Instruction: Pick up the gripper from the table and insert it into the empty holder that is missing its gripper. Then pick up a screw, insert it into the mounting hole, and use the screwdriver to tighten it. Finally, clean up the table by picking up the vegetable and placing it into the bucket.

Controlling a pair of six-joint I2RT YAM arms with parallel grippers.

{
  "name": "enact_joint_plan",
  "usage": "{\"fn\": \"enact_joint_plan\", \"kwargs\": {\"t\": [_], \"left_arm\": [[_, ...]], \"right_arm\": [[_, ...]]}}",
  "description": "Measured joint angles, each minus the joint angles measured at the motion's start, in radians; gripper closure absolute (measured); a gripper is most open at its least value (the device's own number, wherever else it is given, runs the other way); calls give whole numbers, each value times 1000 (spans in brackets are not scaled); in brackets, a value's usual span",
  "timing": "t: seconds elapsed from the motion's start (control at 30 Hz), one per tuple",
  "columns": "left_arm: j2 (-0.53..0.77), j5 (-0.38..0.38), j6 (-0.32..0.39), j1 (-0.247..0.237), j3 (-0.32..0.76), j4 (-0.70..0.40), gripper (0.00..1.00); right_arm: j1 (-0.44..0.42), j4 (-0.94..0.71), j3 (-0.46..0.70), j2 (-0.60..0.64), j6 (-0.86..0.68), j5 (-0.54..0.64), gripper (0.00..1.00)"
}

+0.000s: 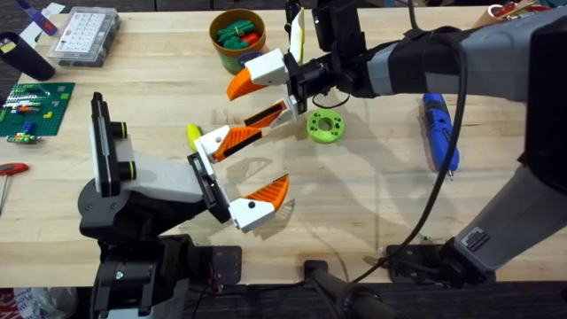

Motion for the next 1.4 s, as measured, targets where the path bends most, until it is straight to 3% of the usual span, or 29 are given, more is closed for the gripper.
{"fn": "enact_joint_plan", "kwargs": {"t": [0.57, 0.67, 0.9, 1.0, 1.17, 1.4], "left_arm": [[3, -4, -4, 0, 1, -4, 12], [3, -4, -4, 0, 1, -4, 12], [2, -4, -6, 0, 1, -4, 12], [2, -4, -7, 0, 1, -5, 12], [2, -4, -7, 0, 1, -5, 12], [3, -4, -7, 0, 1, -5, 12]], "right_arm": [[-42, -16, 0, 0, 42, -116, 41], [-57, -92, 0, 0, 16, -125, 41], [-86, -624, -6, -7, -298, -129, 41], [-91, -768, -8, -23, -452, -129, 41], [-92, -764, -8, -48, -611, -132, 41], [-92, -726, -8, -49, -716, -132, 41]]}}
